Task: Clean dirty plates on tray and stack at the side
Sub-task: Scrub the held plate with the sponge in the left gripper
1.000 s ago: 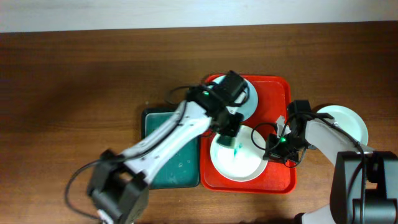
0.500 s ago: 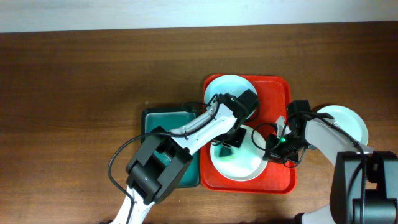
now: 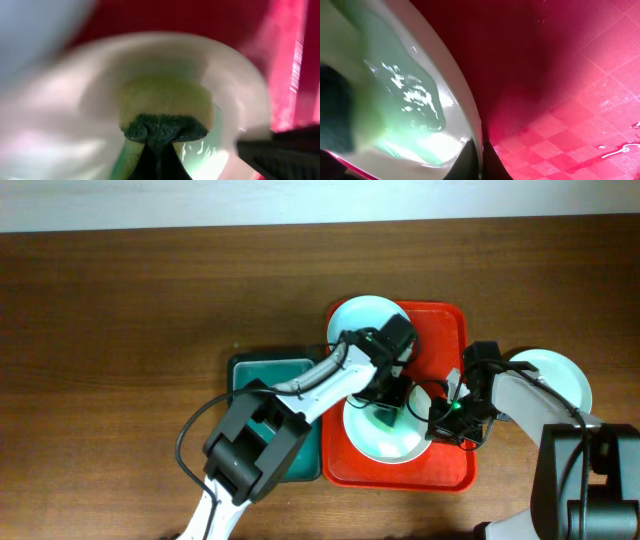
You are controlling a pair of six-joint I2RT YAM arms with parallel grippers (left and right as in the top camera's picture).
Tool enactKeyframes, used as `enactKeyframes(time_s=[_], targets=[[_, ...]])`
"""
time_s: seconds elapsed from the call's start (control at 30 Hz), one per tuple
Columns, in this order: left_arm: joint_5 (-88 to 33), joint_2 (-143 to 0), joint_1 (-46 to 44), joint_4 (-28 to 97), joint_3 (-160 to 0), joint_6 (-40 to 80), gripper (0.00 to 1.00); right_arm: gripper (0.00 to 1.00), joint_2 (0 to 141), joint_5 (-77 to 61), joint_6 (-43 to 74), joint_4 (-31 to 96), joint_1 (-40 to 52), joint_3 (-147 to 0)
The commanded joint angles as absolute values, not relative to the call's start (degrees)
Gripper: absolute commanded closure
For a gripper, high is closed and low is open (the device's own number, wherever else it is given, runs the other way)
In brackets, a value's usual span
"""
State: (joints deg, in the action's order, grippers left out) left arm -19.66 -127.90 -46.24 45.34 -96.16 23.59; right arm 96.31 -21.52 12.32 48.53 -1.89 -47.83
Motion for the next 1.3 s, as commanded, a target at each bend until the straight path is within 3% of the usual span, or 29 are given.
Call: enactKeyframes(time_s=[0.0, 0.1, 0.3, 0.43, 0.57, 0.7, 0.8, 0.87, 0.97, 1.17, 1.27], targets=[[-28.27, -130.41, -50.04, 45.74, -94.65, 20.34, 1.00, 0.95, 97.43, -15.35, 12.71, 47.55, -1.85, -46.98], [-27.20, -130.41, -50.46, 47.31, -94.65, 20.25, 1.00, 0.95, 97.43, -15.35, 12.71, 47.75, -1.85, -46.98], [5.69, -130.39, -49.17, 59.31, -95.09, 22.94, 1.00, 0.95, 97.43, -15.35, 12.71, 47.72, -1.85, -46.98], [20.01, -130.39, -48.84, 62.35, -98.45, 23.55, 1.00, 0.95, 97.43, -15.35, 12.71, 47.70, -1.85, -46.98], [18.17, -130.39, -48.23, 57.89, -98.52, 23.09, 1.00, 0.95, 97.43, -15.35, 12.71, 47.68, -1.85, -46.98], [-12.58, -130.41, -48.38, 47.92, -98.50, 19.62, 1.00, 0.95, 97.43, -15.35, 12.71, 47.70, -1.85, -47.00], [-25.50, -130.41, -48.75, 43.57, -98.52, 19.64, 1.00, 0.95, 97.43, -15.33, 12.69, 47.57, -1.85, -47.00], [-27.22, -130.41, -48.75, 42.98, -98.50, 19.62, 1.00, 0.95, 97.45, -15.35, 12.69, 47.57, -1.85, -46.98], [-21.54, -130.41, -48.73, 47.40, -98.50, 19.62, 1.00, 0.95, 97.43, -15.35, 12.69, 47.81, -1.85, -46.98], [13.13, -130.41, -48.58, 62.54, -98.52, 22.68, 1.00, 0.95, 97.43, -15.35, 12.69, 47.81, -1.85, -47.00], [16.34, -130.39, -48.58, 64.75, -99.18, 26.44, 1.00, 0.95, 97.43, -15.35, 12.49, 47.92, -1.85, -46.98]])
